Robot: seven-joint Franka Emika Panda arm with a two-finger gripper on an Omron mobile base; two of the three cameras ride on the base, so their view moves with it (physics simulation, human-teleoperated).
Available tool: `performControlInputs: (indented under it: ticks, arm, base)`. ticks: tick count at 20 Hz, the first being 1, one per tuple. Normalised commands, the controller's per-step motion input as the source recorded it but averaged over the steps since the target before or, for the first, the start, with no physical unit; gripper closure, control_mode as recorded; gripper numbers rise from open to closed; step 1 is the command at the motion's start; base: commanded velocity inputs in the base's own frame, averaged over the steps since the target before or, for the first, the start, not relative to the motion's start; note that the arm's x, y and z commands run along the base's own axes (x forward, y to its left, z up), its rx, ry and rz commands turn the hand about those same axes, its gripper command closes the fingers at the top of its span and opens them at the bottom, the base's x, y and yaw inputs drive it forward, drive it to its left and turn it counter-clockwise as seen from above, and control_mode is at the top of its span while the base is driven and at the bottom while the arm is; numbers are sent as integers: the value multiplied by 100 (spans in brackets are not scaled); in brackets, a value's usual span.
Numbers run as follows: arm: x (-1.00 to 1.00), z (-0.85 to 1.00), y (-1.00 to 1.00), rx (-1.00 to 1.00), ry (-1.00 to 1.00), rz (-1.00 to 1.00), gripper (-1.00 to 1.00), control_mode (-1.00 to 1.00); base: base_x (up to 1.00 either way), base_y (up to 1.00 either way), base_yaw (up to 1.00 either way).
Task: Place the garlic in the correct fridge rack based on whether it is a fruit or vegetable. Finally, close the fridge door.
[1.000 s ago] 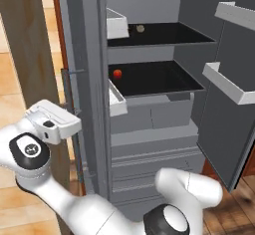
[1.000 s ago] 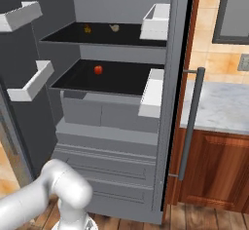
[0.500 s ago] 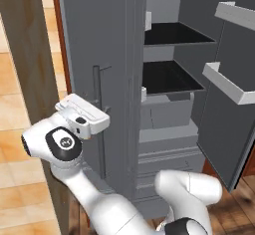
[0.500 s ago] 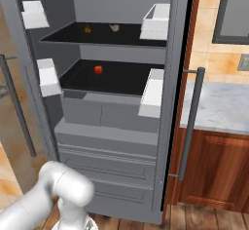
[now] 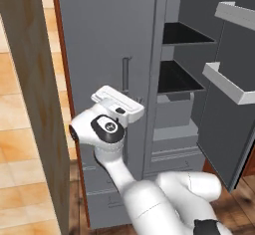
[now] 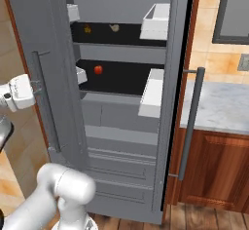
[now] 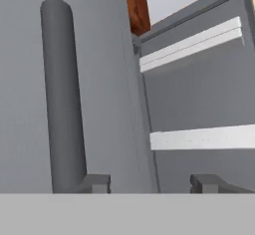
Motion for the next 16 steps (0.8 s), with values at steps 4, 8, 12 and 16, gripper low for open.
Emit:
performControlInputs:
  ticks: [4,8,12,16]
  arm:
    - [58,18,-66,0,-6,0,-100,-100]
    - [61,19,-56,0,-5,0,-100,-100]
    - [64,19,-47,0,-3,0,-100,-100]
    - [66,19,-41,0,-1,0,-100,-100]
  base:
    - [0,0,0]
    - [0,0,0]
    - [0,0,0]
    - [0,0,0]
